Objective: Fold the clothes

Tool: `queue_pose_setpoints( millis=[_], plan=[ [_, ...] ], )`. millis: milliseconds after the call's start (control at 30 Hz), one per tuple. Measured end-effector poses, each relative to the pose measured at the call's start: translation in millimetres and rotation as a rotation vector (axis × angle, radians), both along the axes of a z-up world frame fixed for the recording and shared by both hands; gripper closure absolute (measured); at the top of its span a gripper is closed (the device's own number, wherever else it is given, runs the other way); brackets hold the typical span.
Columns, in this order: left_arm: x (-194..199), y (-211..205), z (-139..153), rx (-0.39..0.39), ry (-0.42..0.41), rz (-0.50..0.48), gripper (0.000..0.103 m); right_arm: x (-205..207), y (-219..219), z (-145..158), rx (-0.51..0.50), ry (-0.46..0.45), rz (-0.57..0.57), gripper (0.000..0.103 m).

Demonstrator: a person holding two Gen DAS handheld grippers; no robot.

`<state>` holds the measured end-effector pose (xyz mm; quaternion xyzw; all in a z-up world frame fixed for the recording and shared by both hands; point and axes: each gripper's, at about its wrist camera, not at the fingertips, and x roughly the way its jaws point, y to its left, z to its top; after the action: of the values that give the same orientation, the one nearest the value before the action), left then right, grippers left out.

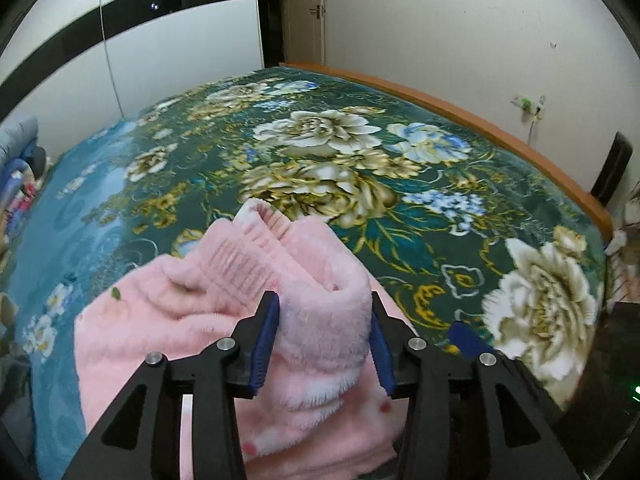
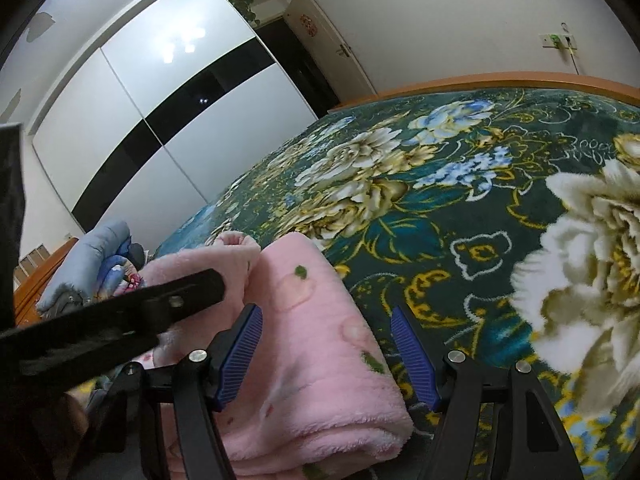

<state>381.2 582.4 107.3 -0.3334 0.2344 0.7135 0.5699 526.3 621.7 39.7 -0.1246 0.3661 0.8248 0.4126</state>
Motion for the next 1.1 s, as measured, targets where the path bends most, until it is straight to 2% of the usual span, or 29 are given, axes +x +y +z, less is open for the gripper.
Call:
queue_pose_setpoints(
  millis=[100,167,267,333,467,600,700,933,1100],
  plan=[
    [-12.0,-19.4,5.6,0.022,-0.074,0.001,0.059,1.9,0.2,-0.3,-0.004,0.004,-0.002,0.032],
    [-28.6,-48.4,12.3,0.064,-0.097,0.039,0.058,6.0,-1.8,3.9,0.01,0.018,-0.01,0.032],
    [-52.0,-83.2,15.4,0.117,-0.066,0.128,0.046,11.5,-7.1,14.9,0.047,0.067,-0.009,0.032],
    [-73.0,-109.3,12.4,0.146,-0.083,0.191,0.046,12.6,-11.4,22.1,0.075,0.099,-0.001,0.032],
    [-110.8,-143.1,-17.2,0.09,-0.111,0.313,0.045,-5.4,-14.6,21.8,0.061,0.095,0.113,0.032],
    [-137.4,-170.0,-52.7,0.033,-0.18,0.413,0.046,-25.1,-12.6,7.5,-0.048,0.102,0.218,0.032],
    [-141.4,-180.6,-64.6,0.019,-0.202,0.421,0.046,-32.8,-10.9,-0.5,-0.117,0.079,0.231,0.031],
    [-138.5,-187.8,-67.2,0.026,-0.21,0.393,0.046,-48.3,10.5,-1.7,-0.158,0.107,0.242,0.031],
    [-144.4,-199.2,-70.3,0.028,-0.234,0.395,0.045,-69.7,20.3,-2.2,-0.173,0.035,0.237,0.031]
  ],
)
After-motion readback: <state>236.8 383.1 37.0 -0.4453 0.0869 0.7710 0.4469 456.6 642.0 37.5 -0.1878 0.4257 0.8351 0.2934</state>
